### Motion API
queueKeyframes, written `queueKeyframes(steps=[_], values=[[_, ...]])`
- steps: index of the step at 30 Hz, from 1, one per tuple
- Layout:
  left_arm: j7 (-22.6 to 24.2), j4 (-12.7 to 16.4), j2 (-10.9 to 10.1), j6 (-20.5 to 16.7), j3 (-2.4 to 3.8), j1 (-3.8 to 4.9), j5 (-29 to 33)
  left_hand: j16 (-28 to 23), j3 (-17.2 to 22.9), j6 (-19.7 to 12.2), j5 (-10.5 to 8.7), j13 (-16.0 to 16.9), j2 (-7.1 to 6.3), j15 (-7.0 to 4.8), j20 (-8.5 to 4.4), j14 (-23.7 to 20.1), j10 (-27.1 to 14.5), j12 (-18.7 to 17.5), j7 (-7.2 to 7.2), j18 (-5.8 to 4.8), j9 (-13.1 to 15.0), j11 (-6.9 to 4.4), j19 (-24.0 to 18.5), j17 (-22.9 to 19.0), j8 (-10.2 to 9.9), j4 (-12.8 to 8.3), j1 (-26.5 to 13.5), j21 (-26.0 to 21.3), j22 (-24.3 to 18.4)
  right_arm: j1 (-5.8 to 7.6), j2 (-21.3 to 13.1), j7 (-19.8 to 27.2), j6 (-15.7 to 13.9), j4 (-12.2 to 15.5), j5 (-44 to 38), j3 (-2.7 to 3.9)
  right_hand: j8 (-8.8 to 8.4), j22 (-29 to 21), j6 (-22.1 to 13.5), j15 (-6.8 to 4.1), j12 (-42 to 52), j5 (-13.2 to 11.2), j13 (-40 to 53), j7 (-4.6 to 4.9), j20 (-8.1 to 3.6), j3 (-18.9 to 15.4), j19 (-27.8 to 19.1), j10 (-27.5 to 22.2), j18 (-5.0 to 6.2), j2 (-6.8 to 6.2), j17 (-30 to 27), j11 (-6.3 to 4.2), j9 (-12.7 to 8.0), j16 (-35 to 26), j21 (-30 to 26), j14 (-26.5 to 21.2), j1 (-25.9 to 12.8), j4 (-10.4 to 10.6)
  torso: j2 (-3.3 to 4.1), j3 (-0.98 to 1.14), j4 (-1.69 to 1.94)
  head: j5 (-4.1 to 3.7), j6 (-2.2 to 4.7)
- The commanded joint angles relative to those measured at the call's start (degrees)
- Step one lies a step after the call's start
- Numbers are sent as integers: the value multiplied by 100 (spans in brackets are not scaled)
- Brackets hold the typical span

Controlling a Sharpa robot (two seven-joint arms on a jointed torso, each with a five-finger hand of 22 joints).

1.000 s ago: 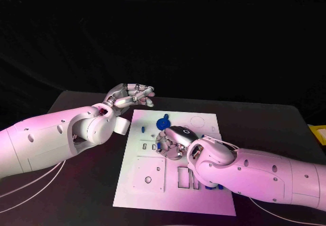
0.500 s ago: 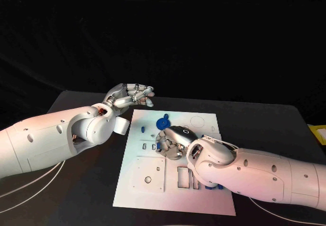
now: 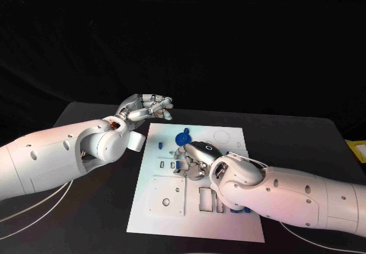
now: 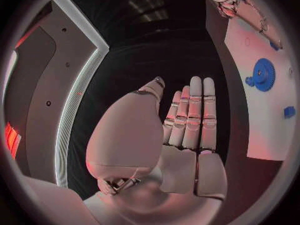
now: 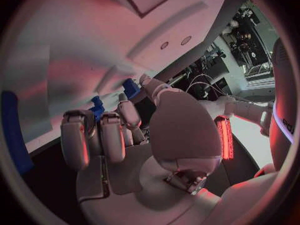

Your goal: Assemble the parts on the task board

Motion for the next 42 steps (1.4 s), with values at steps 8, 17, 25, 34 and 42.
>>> queueKeyframes(steps=[8, 17, 25, 34, 42], values=[[2, -9, 9, 98, 3, 2, -20, -39, 30, -29, -34, 3, -19, -11, 6, -36, -42, -21, -11, 5, 5, 17, -27, 8, -22, 5, 9, 35, 6, 0, -137, 342, -442, 126, -14, 1, -67, 1075, -75, 60, -36, 15, -25, 17, 53, -108, 183, -70, -11, -26, 880, 13, -46, -30, -49, 460, 18, 42, -7, 3, 0, -16, 24], [-680, -59, -4, 90, 3, 2, -1038, 753, -108, 230, -25, 209, -25, -234, -139, 693, 602, 348, -146, 43, 95, -187, 331, 536, 89, 28, -299, 544, 256, 314, -1001, 1787, -399, 691, 1798, 45, 81, 959, 261, 38, 28, 418, 14, -27, 52, -94, 67, -22, 37, 145, 799, -25, -70, -68, -212, 437, 363, -4, -59, 1, -21, -5, 73], [-2570, 1, 22, 848, 3, 8, -3030, 4364, -249, 769, 20, 2356, 178, -747, -712, 2213, 1006, 2956, -653, -198, 688, -670, 1636, 3880, 700, 104, -1095, 2974, 2572, 630, -2054, 2222, 625, 1115, 3226, 51, 289, 1023, 454, -18, 9, 885, -24, -91, -4, -52, 127, -29, 14, 204, 827, -86, -30, -60, -146, 445, 419, -21, -152, 25, -23, -11, 27], [-4492, -52, 354, 2128, -28, 219, -4656, 4471, -641, 475, -22, 4793, 415, -832, -777, 2276, 919, 5467, -758, -409, 1780, -803, 2159, 4085, 1663, 84, -1884, 4037, 4112, 717, -2598, 2210, 648, 987, 3481, 52, 325, 1027, 449, -29, 15, 885, -22, -104, -14, -93, 131, -17, 13, 177, 831, -99, -12, -60, -145, 447, 372, 6, -248, 92, -22, 35, -53], [-5154, -257, 815, 2325, -112, 365, -5198, 4459, -837, 448, -25, 4779, 409, -851, -781, 2278, 838, 5473, -797, -407, 2028, -836, 2124, 4094, 1893, 82, -1953, 4059, 4137, 749, -2655, 2252, 472, 830, 3512, 53, 314, 969, 331, -28, -36, 847, -84, -90, -20, -161, 74, -68, 35, 103, 773, -90, -11, -88, -229, 432, 332, 24, -261, 121, -23, 83, -101]])
